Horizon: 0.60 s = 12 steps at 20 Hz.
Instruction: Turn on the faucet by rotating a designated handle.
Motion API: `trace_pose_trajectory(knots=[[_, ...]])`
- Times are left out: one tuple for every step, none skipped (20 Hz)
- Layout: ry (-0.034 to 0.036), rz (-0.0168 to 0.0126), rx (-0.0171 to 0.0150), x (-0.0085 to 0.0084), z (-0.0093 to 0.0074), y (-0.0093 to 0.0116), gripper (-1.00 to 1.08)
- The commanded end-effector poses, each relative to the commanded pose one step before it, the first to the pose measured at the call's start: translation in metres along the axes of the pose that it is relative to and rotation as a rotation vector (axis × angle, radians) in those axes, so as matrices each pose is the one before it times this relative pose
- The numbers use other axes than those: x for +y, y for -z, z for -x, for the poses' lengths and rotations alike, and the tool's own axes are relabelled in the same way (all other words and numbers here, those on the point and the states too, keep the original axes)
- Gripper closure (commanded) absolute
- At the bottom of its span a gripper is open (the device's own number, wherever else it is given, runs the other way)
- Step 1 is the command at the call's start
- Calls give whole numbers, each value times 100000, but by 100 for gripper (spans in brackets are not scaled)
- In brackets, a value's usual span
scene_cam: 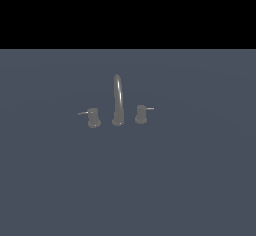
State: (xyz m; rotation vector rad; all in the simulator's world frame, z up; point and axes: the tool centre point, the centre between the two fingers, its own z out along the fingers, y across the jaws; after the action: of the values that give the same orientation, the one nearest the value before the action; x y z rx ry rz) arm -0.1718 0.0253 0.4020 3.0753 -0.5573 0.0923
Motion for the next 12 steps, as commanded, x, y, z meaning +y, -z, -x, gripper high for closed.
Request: trace_pose_trajectory(knots=[[-5783, 11, -330, -821, -1298, -1948, 108], [-2195, 26, -131, -321, -509, -738, 108], [-2153, 25, -129, -315, -500, -724, 108], [-2117, 24, -127, -310, -493, -711, 108], [-2085, 24, -125, -305, -486, -700, 108], [-2057, 23, -123, -301, -481, -690, 108], [-2032, 23, -122, -298, -476, -682, 108], [-2010, 24, -120, -295, -471, -674, 108], [-1992, 24, -119, -291, -468, -668, 108], [-1976, 25, -117, -288, -465, -662, 108], [-1962, 26, -116, -286, -463, -657, 108], [-1949, 28, -114, -284, -461, -652, 108]])
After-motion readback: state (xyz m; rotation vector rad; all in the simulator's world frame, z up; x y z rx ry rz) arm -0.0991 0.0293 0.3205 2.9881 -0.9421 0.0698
